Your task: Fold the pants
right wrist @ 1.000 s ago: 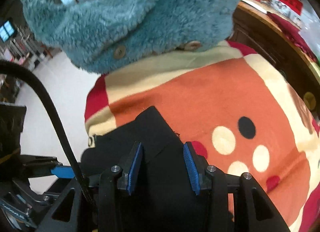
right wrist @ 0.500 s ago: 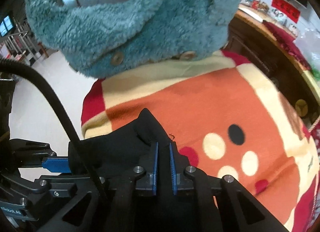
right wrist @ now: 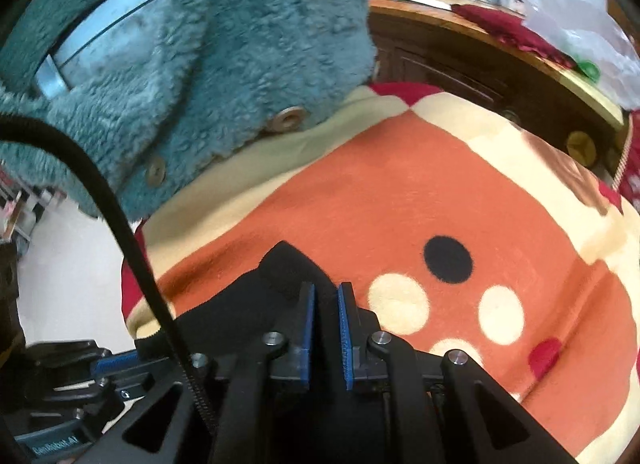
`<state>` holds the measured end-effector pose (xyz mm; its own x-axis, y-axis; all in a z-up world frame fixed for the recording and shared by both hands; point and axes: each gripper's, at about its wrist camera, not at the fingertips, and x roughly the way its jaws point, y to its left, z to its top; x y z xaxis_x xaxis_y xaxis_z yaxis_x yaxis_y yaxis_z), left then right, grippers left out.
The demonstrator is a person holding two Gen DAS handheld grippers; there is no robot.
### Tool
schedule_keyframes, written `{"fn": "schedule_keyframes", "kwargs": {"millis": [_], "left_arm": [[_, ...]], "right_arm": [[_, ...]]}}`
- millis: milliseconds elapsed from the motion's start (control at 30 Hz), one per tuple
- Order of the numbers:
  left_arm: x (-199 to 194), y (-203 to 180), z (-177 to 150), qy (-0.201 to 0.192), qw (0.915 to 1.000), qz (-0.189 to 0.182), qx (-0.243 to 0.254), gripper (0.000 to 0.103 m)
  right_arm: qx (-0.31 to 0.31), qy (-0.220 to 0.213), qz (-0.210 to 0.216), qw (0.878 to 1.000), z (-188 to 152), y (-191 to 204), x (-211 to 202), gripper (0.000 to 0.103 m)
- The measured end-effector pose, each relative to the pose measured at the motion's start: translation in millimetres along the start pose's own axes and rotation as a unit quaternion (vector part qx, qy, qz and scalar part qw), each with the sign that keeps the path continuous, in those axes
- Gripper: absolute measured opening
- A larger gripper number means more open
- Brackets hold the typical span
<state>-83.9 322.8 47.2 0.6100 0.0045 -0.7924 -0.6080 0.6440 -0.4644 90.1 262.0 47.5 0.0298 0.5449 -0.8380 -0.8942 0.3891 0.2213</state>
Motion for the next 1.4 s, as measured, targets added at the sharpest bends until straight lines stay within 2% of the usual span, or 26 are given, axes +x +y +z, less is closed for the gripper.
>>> {"fn": "schedule_keyframes", "kwargs": {"millis": [67, 233, 333, 400, 433, 467, 533, 633, 733, 833, 967, 1033, 1133, 1167, 1200, 1267, 1300, 1367, 1400], "left_arm": [[-5, -4, 1, -0.01, 0.9998, 0.012, 0.012, 0.011], [-23, -14, 1, -0.036, 0.9982, 0.033, 0.036, 0.011], [-33, -25, 0, -0.047, 0.997, 0.034, 0.052, 0.011], [-37, -33, -2, -0.044, 0.9964, 0.035, 0.064, 0.011], [-39, -36, -2, -0.044, 0.9963, 0.033, 0.067, 0.018], [-41, -40, -4, -0.045, 0.9964, 0.025, 0.068, 0.033], [-44, -48, -8, -0.046, 0.9969, -0.005, 0.064, 0.054], [-40, -68, -12, -0.039, 0.9962, -0.032, 0.07, 0.056], [-26, -94, -20, -0.014, 0.9936, -0.045, 0.103, 0.056], [-6, -119, -30, 0.024, 0.9893, -0.059, 0.132, 0.056], [13, -140, -46, 0.057, 0.984, -0.058, 0.159, 0.056], [21, -145, -52, 0.069, 0.9819, -0.059, 0.166, 0.056], [25, -153, -59, 0.069, 0.9798, -0.053, 0.18, 0.056], [26, -157, -61, 0.068, 0.9789, -0.051, 0.186, 0.056], [27, -161, -63, 0.069, 0.9776, -0.05, 0.193, 0.056], [27, -168, -65, 0.069, 0.9753, -0.05, 0.204, 0.056], [27, -172, -66, 0.069, 0.9739, -0.053, 0.21, 0.056], [27, -177, -68, 0.064, 0.9712, -0.054, 0.223, 0.056], [28, -179, -71, 0.059, 0.9689, -0.044, 0.236, 0.056]], "right_arm": [[0.015, -0.011, 0.017, 1.0, -2, -6, -18, 0.012], [0.028, -0.043, 0.024, 0.998, -21, -17, -75, 0.016], [0.069, -0.068, 0.033, 0.995, -48, -35, -107, 0.026], [0.1, -0.084, 0.029, 0.991, -69, -48, -126, 0.041], [0.114, -0.091, 0.024, 0.989, -82, -55, -135, 0.042], [0.129, -0.098, 0.014, 0.987, -99, -62, -146, 0.042], [0.154, -0.1, -0.01, 0.983, -123, -76, -159, 0.042], [0.19, -0.094, -0.048, 0.976, -166, -100, -177, 0.042], [0.222, -0.084, -0.059, 0.97, -192, -121, -183, 0.042], [0.244, -0.078, -0.04, 0.966, -201, -138, -179, 0.042], [0.252, -0.076, 0.007, 0.965, -192, -154, -163, 0.042], [0.251, -0.07, 0.048, 0.964, -184, -162, -152, 0.042], [0.259, -0.058, 0.08, 0.961, -176, -171, -136, 0.042], [0.26, -0.063, 0.095, 0.959, -173, -172, -131, 0.042], [0.254, -0.071, 0.099, 0.96, -170, -171, -130, 0.032], [0.236, -0.08, 0.071, 0.966, -164, -164, -131, 0.022], [0.236, -0.086, 0.062, 0.966, -164, -165, -133, 0.012], [0.243, -0.119, 0.055, 0.961, -165, -166, -145, 0.009], [0.245, -0.13, 0.055, 0.959, -166, -166, -149, 0.009]]}}
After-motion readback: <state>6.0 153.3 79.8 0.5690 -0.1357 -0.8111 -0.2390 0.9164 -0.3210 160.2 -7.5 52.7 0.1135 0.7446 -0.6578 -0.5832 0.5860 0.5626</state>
